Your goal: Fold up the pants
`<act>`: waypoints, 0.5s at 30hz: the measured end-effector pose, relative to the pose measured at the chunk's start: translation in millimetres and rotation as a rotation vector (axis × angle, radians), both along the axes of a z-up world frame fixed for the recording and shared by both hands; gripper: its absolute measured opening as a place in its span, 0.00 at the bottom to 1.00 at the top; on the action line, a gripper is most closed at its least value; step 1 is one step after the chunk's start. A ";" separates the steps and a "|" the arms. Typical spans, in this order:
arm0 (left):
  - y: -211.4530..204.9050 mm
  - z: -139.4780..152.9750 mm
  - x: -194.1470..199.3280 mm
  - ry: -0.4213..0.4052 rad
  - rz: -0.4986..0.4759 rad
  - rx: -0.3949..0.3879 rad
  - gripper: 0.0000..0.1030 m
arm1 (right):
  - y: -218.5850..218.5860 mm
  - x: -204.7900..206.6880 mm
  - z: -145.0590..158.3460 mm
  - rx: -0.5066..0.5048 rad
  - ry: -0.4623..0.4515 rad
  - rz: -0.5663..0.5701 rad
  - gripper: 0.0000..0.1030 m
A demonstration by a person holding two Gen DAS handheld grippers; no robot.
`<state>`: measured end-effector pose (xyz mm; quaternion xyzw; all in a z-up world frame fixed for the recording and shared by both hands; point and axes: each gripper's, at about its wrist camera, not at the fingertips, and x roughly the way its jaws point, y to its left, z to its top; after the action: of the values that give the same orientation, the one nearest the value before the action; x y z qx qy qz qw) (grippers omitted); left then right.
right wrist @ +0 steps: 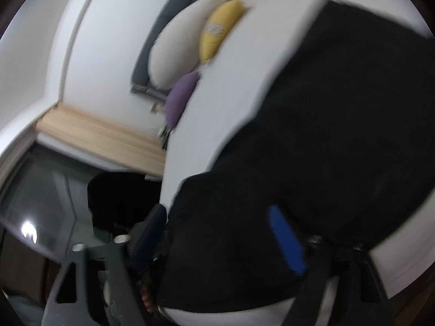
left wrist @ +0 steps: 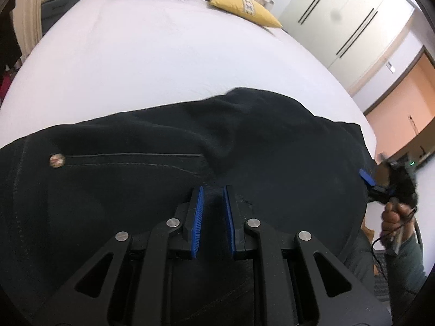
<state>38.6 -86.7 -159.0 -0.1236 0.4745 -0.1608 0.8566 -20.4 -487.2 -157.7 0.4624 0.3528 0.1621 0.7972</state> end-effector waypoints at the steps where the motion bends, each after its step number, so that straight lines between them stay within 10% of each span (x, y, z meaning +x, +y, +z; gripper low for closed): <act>1: 8.2 2.4 -5.8 -0.018 0.002 0.011 0.14 | -13.1 -7.2 -7.4 0.043 0.001 -0.024 0.38; 8: 14.5 1.4 -16.0 -0.065 0.007 0.020 0.14 | -168.1 -94.5 7.7 0.001 0.031 -0.486 0.36; 10: 14.1 3.8 -18.1 -0.062 0.010 0.034 0.14 | -185.2 -118.2 30.2 -0.100 0.072 -0.642 0.75; 15: 8.7 4.3 -20.6 -0.051 0.016 0.046 0.14 | -150.1 -123.4 39.1 -0.044 -0.036 -0.514 0.75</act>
<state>18.0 -78.0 -154.6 -0.1033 0.4551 -0.1462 0.8723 -143.8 -637.4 -118.5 0.5164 0.2127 -0.0453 0.8282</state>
